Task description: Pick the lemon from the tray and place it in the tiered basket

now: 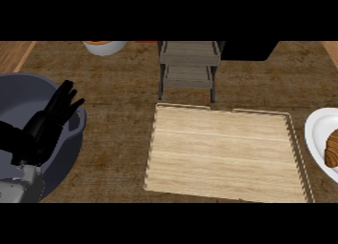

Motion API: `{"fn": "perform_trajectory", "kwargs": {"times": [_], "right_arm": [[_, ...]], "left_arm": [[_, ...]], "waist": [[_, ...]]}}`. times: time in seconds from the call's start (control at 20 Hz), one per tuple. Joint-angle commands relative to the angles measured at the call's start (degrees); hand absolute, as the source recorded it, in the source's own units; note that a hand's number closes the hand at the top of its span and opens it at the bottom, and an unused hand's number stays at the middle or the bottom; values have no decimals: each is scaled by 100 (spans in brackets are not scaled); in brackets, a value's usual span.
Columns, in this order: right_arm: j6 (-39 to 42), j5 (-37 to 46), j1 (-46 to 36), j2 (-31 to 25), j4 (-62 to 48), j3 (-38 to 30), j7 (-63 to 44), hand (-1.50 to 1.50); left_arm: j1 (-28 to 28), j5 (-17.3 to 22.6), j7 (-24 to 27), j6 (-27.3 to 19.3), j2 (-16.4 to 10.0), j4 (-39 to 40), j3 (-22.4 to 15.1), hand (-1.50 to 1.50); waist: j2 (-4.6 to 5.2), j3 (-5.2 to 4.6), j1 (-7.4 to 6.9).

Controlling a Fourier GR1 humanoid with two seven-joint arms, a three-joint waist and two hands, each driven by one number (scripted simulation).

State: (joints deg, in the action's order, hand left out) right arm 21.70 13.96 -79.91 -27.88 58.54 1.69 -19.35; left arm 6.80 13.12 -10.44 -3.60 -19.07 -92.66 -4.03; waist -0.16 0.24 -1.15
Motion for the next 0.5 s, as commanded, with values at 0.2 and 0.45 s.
{"fn": "perform_trajectory", "kwargs": {"times": [0.2,0.45], "right_arm": [[-411,391,-66,737,-350,250,-377,150],[-564,701,-212,895,-537,380,-186,150]], "left_arm": [[-272,-116,-35,76,-36,289,95,0],[17,-48,-275,44,50,336,160,0]], "waist": [[25,-29,25],[30,-28,58]]}}
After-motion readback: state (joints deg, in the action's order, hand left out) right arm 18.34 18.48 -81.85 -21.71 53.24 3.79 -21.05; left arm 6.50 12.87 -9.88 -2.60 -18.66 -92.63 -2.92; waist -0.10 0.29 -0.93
